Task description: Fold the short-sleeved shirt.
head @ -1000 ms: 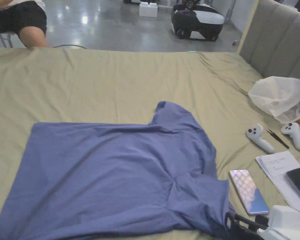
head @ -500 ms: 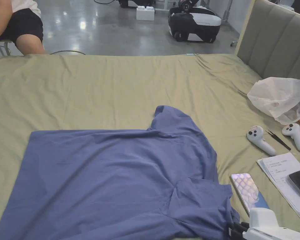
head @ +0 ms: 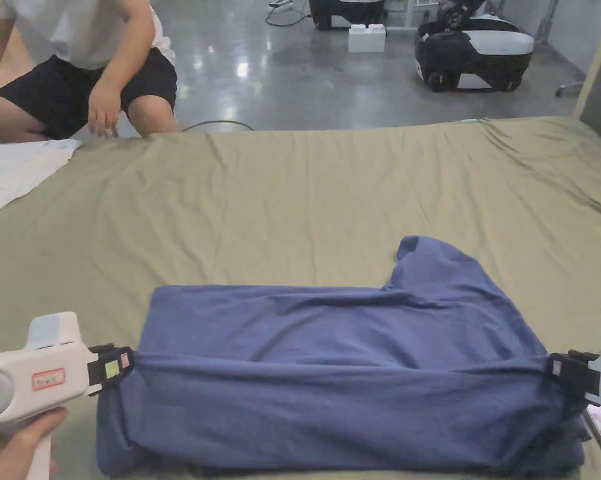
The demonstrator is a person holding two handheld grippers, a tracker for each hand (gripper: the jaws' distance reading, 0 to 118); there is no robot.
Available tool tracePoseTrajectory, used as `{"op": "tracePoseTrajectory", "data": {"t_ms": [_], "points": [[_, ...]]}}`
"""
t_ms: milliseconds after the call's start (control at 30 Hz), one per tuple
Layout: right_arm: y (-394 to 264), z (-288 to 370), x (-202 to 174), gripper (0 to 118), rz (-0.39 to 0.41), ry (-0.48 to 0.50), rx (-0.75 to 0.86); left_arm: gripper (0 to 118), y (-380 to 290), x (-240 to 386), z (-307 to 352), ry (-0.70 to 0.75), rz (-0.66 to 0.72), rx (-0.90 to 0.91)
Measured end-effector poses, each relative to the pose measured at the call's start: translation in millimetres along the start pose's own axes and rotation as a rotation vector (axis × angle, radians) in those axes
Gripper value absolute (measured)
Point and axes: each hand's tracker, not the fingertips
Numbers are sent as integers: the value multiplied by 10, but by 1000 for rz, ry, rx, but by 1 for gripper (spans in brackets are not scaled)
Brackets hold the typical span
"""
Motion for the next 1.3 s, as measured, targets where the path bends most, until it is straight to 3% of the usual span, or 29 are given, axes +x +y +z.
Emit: {"op": "tracePoseTrajectory", "data": {"t_ms": [200, 233, 267, 333, 367, 567, 633, 700, 767, 800, 833, 900, 933, 1267, 1300], "points": [[258, -572, -58, 4, 4, -24, -64, 0, 220, 55, -578, 57, -4, -26], [259, -623, -66, 9, 4, -35, -73, 4, 206, 55, -621, 70, 6, -31], [250, -666, -44, 29, 5, -45, -84, 22, 188, 54, -651, 85, 20, -37], [218, -656, -30, 70, 2, -55, -95, 71, 125, 67, -572, 109, 19, -32], [177, -581, -18, 72, 2, -48, -83, 84, 88, 75, -478, 106, 1, 3], [-7, 91, -83, 71, 16, 43, 106, 84, -187, 211, 464, 88, -130, 274], [-129, 344, -147, 65, 37, 66, 151, 83, -302, 181, 683, 106, -131, 336], [-273, 571, -251, 43, 75, 56, 184, 66, -468, 186, 901, 105, -129, 369], [-453, 789, -360, 20, 106, 32, 211, 34, -643, 239, 1102, 92, -130, 401], [-559, 794, -335, 12, 113, 44, 230, 24, -742, 257, 1189, 99, -130, 397], [-652, 870, -352, 7, 121, 67, 236, 16, -836, 270, 1252, 103, -139, 399], [-845, 1023, -411, 5, 114, 77, 269, 12, -1010, 307, 1391, 99, -155, 395], [-931, 1092, -451, 2, 117, 83, 271, 0, -1093, 308, 1435, 94, -155, 387], [-1105, 1183, -546, 0, 116, 97, 253, 0, -1389, 175, 1118, 37, -41, 224], [-1100, 1168, -536, 0, 103, 105, 248, 5, -1387, 131, 980, 32, -19, 189]]}}
